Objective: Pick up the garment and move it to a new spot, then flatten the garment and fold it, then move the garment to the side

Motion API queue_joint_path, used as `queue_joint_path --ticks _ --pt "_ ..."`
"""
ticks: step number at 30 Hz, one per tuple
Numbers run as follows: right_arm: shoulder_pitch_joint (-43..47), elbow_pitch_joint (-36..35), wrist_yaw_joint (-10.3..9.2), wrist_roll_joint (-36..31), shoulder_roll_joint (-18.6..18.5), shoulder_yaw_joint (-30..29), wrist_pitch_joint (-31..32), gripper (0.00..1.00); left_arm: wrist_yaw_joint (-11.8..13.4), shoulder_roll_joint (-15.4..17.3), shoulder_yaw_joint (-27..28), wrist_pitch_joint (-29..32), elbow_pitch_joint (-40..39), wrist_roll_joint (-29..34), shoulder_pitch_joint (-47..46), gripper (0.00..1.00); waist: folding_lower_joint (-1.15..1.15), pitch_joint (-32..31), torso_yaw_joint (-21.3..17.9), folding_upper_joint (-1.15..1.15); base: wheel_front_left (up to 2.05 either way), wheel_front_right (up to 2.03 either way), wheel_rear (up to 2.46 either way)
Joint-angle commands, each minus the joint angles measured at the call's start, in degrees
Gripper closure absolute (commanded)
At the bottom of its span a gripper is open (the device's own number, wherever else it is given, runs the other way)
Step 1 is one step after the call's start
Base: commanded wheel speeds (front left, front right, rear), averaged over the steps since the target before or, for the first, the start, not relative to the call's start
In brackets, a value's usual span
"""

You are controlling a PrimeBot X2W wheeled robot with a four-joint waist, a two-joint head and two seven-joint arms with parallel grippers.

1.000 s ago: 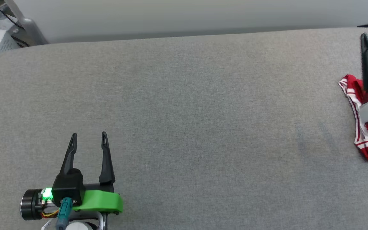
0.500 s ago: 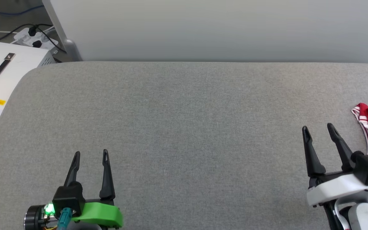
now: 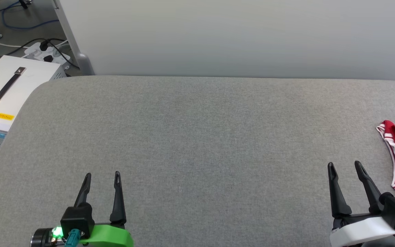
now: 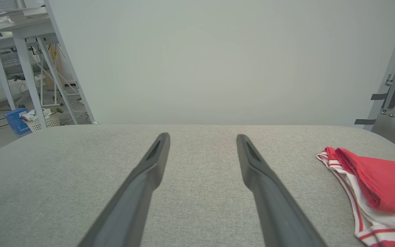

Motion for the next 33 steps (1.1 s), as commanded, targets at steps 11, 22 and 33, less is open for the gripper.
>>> queue_joint_path --ticks 11,22,33 --pt "0.87 -0.07 0.00 -0.92 0.41 -0.46 0.24 1.00 -0.24 -0.03 0.14 0.23 0.74 -0.10 0.21 1.00 0.00 -0.25 -0.12 0.00 0.00 0.00 0.00" --pt "0.35 -0.10 0.00 -1.81 0.59 -0.35 1.49 1.00 -0.50 -0.31 0.47 1.50 0.41 0.47 -0.24 1.00 0.00 -0.24 -0.30 0.00 0.00 0.00 0.00" --pt "-0.17 -0.12 -0.01 -2.68 0.77 -0.25 2.72 1.00 -0.76 -0.58 0.78 2.75 0.10 1.02 -0.69 1.00 0.00 -0.22 -0.48 0.00 0.00 0.00 0.00"
